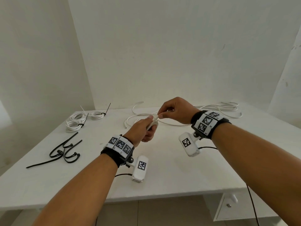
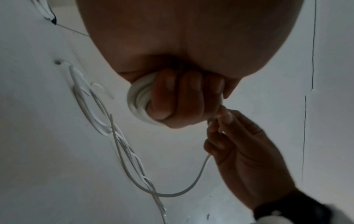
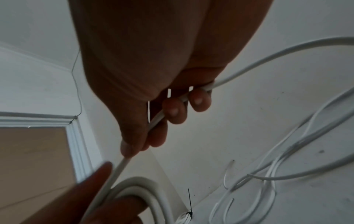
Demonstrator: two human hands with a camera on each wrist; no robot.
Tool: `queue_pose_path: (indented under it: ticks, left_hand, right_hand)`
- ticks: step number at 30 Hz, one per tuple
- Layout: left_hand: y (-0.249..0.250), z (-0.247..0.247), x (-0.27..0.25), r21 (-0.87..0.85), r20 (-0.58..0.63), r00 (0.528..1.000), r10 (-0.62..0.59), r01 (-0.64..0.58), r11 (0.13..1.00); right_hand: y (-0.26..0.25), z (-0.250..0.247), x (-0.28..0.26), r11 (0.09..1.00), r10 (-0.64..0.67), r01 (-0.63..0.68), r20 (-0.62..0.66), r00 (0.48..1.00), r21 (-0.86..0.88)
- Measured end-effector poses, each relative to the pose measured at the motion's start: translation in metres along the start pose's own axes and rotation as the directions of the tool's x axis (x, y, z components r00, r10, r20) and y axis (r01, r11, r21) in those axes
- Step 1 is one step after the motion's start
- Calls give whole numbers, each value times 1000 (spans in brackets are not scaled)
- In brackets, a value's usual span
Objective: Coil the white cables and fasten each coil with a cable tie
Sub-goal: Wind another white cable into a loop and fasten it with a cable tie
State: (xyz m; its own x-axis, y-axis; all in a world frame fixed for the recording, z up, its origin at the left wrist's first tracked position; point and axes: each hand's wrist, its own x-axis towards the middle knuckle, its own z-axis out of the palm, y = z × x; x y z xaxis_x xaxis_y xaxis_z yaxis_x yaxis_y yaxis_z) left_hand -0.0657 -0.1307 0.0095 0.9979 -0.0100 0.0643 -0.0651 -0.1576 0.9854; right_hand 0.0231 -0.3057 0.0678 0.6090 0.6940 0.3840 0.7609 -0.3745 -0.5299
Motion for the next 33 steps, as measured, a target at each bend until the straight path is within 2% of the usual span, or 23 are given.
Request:
queue_pose_path:
  ticks: [5,11,17,20,24,27,30,33]
  left_hand:
    - [7,0,-6,-133,71,995,74,-64,989]
    - [18,4,-13,-316,47,995,87,-68,946]
    - [32,4,-11,-522,5,966,258,-217,825]
    - [47,1,-11,-597,-7,941,339,-276,753]
    - [59,-7,-3,-556,-118,923,367,-368,746]
    - [48,-9,10,-418,-255,913,319,-402,815]
    - [35,-5,18,-235,-335,896,293,-380,895]
    - [26,0,20,-136,-361,889,281,-349,927]
  right_hand:
    - [7,3,1,987,1,12,-77,997,162]
    - [18,20,-2,942,14,30,-128,992,334]
    - [18,38,-9,938,11,64,-214,977,341]
    - [24,49,-11,948,38,25,-193,981,317]
    - [25,64,-18,973,86,-64,-91,992,222]
    - [13,68,-21,996,42,-38,-52,998,83]
    - [9,69,-22,1000,27,-27,-3,1000,-16]
    - [7,73,-23,997,27,-22,67,997,-79]
